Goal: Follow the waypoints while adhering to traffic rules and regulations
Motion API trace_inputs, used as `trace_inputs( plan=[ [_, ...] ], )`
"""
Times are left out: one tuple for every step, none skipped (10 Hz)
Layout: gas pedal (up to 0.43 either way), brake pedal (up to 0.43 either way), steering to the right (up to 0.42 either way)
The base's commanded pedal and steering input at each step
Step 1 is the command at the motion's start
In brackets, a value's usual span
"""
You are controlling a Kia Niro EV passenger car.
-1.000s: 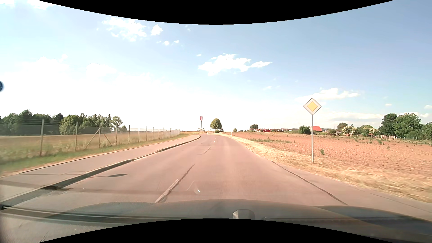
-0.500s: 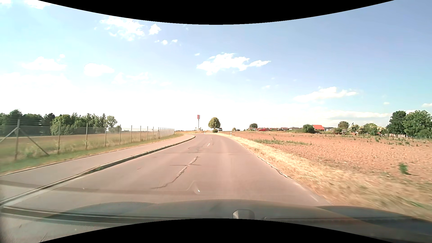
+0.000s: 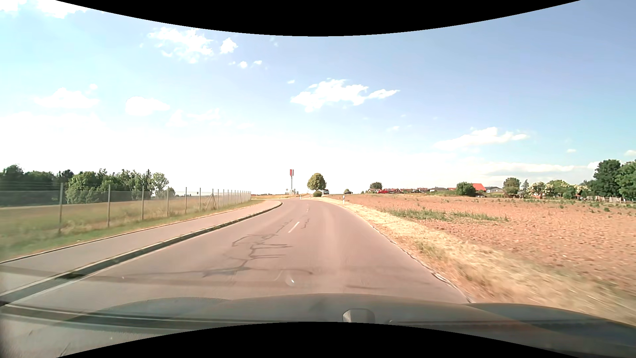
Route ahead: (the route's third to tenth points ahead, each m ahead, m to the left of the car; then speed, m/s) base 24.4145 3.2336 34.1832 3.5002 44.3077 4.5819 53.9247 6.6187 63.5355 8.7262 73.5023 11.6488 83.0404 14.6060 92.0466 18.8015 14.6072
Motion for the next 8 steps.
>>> trace_inputs(
  plan=[
    [0.087, 0.006, -0.009],
    [0.087, 0.006, -0.009],
    [0.087, 0.006, -0.006],
    [0.087, 0.006, -0.003],
    [0.087, 0.006, -0.004],
    [0.087, 0.006, -0.005],
    [0.087, 0.006, -0.006],
    [0.087, 0.006, -0.01]
  ],
)
